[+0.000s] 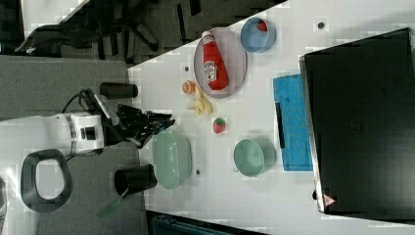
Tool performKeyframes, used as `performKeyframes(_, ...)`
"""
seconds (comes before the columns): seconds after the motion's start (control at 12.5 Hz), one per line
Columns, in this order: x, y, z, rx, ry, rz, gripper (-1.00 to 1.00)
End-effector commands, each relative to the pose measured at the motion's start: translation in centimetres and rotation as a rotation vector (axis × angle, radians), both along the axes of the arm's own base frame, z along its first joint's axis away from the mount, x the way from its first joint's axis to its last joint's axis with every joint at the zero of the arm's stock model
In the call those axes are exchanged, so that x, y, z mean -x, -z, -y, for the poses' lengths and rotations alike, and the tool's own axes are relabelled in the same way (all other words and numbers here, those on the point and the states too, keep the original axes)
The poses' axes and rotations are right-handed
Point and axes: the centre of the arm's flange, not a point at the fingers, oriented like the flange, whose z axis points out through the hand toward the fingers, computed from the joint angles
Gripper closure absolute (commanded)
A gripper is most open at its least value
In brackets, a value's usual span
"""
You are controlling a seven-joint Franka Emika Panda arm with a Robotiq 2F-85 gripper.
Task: Flap open oven.
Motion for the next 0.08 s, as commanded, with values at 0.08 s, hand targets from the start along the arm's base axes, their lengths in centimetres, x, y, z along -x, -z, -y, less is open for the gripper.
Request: performKeyframes(0.08,1.72,-2.45,-0.53,-0.047,0.013,0.008,0.65)
